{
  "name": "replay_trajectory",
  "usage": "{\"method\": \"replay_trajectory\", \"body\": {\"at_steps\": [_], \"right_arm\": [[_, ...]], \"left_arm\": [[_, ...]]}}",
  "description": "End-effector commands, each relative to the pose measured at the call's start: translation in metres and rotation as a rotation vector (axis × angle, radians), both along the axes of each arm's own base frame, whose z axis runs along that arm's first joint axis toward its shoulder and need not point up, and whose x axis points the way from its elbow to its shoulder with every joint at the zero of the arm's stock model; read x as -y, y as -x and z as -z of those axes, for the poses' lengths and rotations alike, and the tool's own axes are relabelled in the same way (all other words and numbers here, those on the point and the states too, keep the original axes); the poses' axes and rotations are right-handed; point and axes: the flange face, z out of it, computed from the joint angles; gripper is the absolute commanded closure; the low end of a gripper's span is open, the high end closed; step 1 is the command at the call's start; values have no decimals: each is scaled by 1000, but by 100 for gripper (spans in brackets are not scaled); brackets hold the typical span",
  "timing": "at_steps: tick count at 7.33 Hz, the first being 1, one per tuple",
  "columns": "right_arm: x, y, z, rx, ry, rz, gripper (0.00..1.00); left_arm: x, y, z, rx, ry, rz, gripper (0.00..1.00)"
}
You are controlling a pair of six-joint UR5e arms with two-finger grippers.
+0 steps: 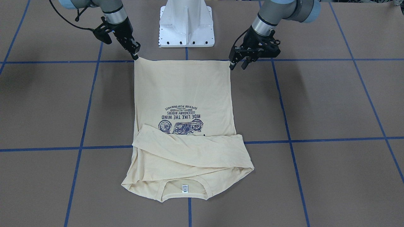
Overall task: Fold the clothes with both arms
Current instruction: 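Position both grippers at the hem corners nearest the robot and grasp them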
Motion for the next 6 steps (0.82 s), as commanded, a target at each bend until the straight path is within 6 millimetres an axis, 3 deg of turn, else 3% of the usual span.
{"method": "replay_trajectory", "body": {"at_steps": [1,4,6], "right_arm": [[-1,0,0,0,1,1,100],[-1,0,0,-1,1,1,100],[-1,0,0,0,0,0,100]], "left_arm": [[-33,-23,-8,53,35,-28,37],[-47,-36,-17,73,40,-57,46],[-49,-40,-19,79,41,-62,47]]}}
